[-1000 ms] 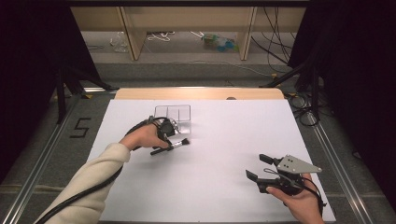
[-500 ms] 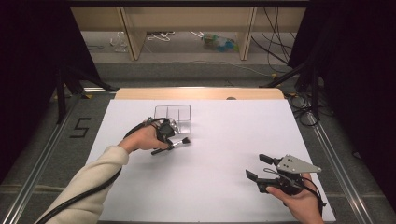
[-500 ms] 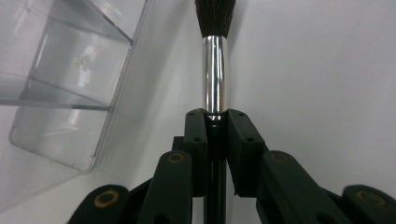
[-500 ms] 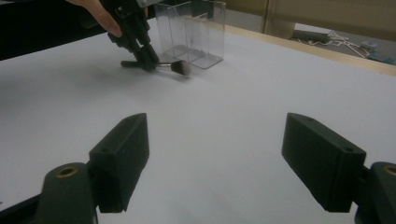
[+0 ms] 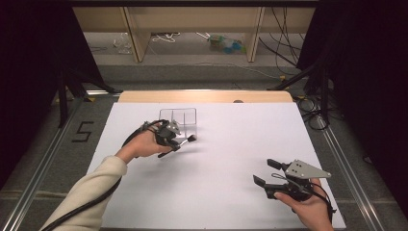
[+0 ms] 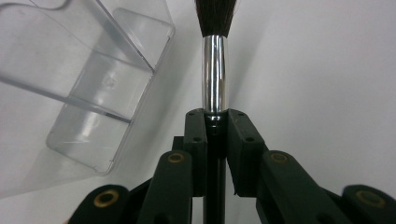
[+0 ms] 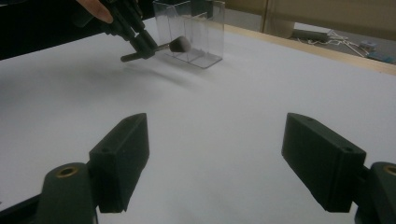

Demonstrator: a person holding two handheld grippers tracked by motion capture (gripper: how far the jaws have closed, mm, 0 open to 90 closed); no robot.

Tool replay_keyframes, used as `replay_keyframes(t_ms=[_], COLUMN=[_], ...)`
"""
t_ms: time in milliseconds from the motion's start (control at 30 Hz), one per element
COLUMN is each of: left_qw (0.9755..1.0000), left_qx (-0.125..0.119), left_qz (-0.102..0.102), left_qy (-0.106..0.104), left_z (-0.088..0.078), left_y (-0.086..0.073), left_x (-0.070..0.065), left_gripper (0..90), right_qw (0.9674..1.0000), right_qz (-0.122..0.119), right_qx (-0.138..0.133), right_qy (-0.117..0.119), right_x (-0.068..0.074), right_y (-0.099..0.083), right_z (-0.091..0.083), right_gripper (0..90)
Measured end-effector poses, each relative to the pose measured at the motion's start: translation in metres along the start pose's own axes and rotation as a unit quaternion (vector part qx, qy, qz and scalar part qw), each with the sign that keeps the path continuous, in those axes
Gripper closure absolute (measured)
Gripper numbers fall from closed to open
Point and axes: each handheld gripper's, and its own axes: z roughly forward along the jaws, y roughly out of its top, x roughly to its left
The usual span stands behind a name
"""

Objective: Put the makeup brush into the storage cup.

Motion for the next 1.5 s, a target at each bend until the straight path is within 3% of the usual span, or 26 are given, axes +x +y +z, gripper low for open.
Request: replay_keyframes(t_ms=[100,233,267,333,367,700,800,933,1033,1067,1100,1233,1300,1333,1400,1433,1500], left_qw=[0.9997,0.9993,0.9988,0.9987,0.998,0.9938,0.9909,0.9885,0.9853,0.986,0.9842,0.9817,0.98,0.9777,0.977,0.9752,0.974], left_qx=[-0.021,-0.035,-0.043,-0.047,-0.056,-0.095,-0.114,-0.128,-0.144,-0.14,-0.149,-0.162,-0.171,-0.178,-0.182,-0.187,-0.194], left_qz=[-0.012,-0.008,-0.02,-0.014,-0.024,-0.047,-0.06,-0.066,-0.077,-0.073,-0.08,-0.081,-0.082,-0.092,-0.092,-0.098,-0.096], left_qy=[0.002,0.012,0.013,0.017,0.017,0.034,0.039,0.045,0.05,0.052,0.054,0.056,0.061,0.062,0.062,0.067,0.067], left_z=[-0.003,-0.008,-0.008,-0.01,-0.009,-0.009,-0.009,-0.009,-0.009,-0.01,-0.01,-0.012,-0.013,-0.012,-0.012,-0.012,-0.013], left_y=[-0.003,-0.007,-0.009,-0.01,-0.011,-0.02,-0.024,-0.029,-0.032,-0.032,-0.033,-0.033,-0.034,-0.034,-0.035,-0.035,-0.035], left_x=[-0.002,-0.001,-0.002,-0.003,-0.004,-0.012,-0.014,-0.015,-0.017,-0.016,-0.018,-0.018,-0.018,-0.02,-0.02,-0.022,-0.022], left_gripper=[79.1,79.1,79.0,79.1,79.1,79.1,79.1,79.1,79.1,79.1,79.1,79.1,79.0,79.0,79.1,79.0,79.1], right_qw=[1.0,0.9999,0.9999,0.9999,1.0,1.0,1.0,0.9999,1.0,1.0,1.0,1.0,1.0,1.0,1.0,1.0,1.0], right_qz=[0.0,0.012,0.008,0.008,0.007,0.005,0.001,0.013,0.005,0.005,0.005,0.002,0.005,0.002,0.0,0.0,0.001], right_qx=[-0.001,0.007,0.006,0.005,0.003,0.002,0.0,0.008,0.002,0.002,0.002,0.0,0.002,0.0,0.001,0.002,-0.005], right_qy=[0.001,0.004,0.003,0.003,0.002,0.001,-0.001,0.005,0.0,0.0,0.001,-0.001,0.0,-0.001,0.0,0.0,0.002], right_x=[0.0,0.001,0.001,0.001,0.001,0.0,0.0,0.001,0.001,0.0,0.0,0.0,0.0,0.0,0.0,0.0,0.0], right_y=[0.0,0.0,0.0,0.0,0.0,0.0,0.0,0.0,0.0,0.0,0.0,0.0,0.0,0.0,0.0,0.0,0.0], right_z=[0.0,-0.001,0.0,0.0,0.0,0.0,0.0,-0.001,0.0,0.0,0.0,0.0,0.0,0.0,0.0,-0.001,0.001], right_gripper=[24.2,24.1,24.1,24.1,24.2,24.1,24.1,24.1,24.1,24.1,24.1,24.1,24.1,24.1,24.1,24.1,24.1])
